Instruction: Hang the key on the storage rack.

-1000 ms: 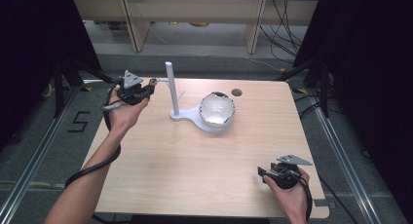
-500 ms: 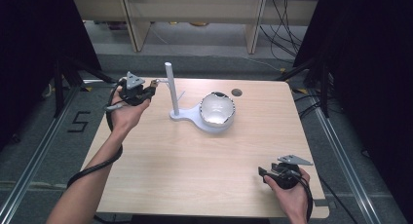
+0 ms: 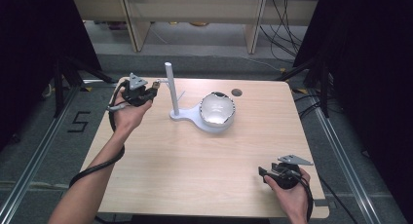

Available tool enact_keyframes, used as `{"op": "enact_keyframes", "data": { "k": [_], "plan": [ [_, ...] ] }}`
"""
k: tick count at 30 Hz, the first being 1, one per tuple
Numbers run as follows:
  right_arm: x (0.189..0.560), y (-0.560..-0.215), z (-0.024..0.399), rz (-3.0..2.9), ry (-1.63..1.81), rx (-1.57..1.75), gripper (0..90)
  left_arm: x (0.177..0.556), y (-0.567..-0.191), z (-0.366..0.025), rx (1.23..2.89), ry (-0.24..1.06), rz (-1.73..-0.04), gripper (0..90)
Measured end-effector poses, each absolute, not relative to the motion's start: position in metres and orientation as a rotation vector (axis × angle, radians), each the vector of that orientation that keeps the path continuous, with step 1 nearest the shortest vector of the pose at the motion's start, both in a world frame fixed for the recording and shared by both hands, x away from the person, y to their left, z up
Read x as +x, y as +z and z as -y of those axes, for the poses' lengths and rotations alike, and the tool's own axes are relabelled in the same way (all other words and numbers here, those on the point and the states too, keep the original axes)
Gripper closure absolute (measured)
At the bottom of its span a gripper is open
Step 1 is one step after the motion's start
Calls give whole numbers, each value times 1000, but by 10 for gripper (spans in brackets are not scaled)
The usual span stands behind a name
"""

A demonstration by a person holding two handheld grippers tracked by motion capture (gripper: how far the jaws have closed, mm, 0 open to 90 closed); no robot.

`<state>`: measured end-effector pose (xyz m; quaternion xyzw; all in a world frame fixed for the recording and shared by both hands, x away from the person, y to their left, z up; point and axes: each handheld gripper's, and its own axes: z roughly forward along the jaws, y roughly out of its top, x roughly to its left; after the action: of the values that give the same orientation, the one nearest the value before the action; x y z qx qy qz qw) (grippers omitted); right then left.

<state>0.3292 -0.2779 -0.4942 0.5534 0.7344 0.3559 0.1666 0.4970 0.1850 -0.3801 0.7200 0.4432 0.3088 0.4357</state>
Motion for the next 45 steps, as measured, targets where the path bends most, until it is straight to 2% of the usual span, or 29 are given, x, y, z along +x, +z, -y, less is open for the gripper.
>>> {"op": "enact_keyframes", "data": {
  "k": [29,42,45],
  "plan": [
    [330,-495,279,-2069,1017,1564,421,506,-389,-171,1814,744,-1094,815],
    [327,-494,277,-2066,1028,1622,420,495,-388,-175,1811,745,-1064,730],
    [329,-496,276,-2054,1039,1606,420,492,-389,-179,1801,733,-1071,678]
  ]
}}
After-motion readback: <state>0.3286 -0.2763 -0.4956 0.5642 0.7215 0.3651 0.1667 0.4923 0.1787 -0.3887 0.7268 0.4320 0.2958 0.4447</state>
